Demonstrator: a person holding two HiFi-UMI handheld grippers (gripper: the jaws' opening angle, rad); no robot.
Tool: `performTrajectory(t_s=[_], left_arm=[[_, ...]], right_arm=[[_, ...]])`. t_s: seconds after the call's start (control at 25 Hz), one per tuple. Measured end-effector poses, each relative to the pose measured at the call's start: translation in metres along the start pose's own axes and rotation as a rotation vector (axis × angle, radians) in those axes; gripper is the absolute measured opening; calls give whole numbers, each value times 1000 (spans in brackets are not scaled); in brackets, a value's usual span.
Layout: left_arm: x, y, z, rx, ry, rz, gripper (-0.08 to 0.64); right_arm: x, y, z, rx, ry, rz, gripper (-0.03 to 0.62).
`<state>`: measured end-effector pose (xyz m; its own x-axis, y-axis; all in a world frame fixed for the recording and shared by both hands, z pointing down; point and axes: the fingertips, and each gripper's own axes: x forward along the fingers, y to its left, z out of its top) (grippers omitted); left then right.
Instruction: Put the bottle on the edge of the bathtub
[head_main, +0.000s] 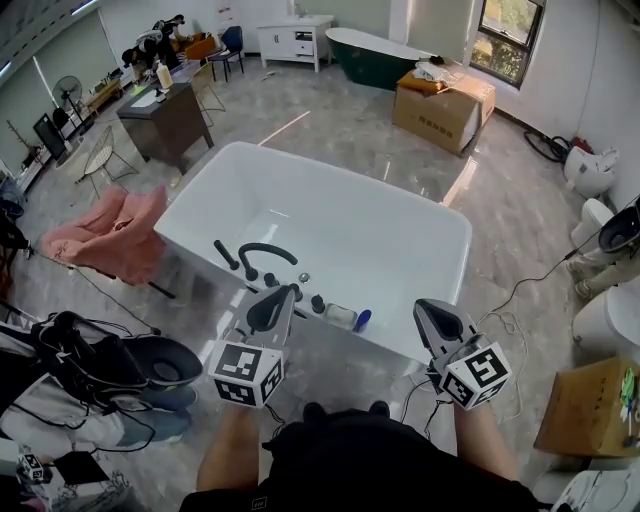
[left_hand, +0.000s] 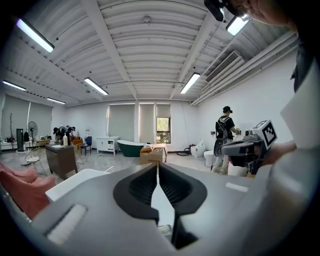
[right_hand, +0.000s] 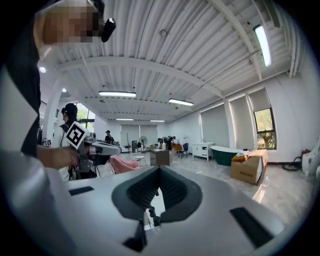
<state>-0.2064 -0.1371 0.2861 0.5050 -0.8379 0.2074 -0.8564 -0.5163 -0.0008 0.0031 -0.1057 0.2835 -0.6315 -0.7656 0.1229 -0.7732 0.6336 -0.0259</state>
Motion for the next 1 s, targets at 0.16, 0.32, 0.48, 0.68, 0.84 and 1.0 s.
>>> performTrajectory(t_s=[0.16,0.32,0.48,0.68,0.84,1.0], left_arm=[[9,2,-3,-13,-1,12,20],[16,2,-7,-17,8,9,18],[34,12,-6,-17,8,17,15],[44,26,3,-20,-7,24,15],[53,37,3,-23,-8,27,15],[81,66,1,-19,2,30,15]], right_arm=[[7,-5,-5,13,0,10,9],[14,-11,-6,57,-11,12,9],[31,-20,-5,54,0,29,9],[55,-24,11,16,-31,42,9],[73,-23,13,20,-39,60,9],[111,-39,0,41,-24,66,9]])
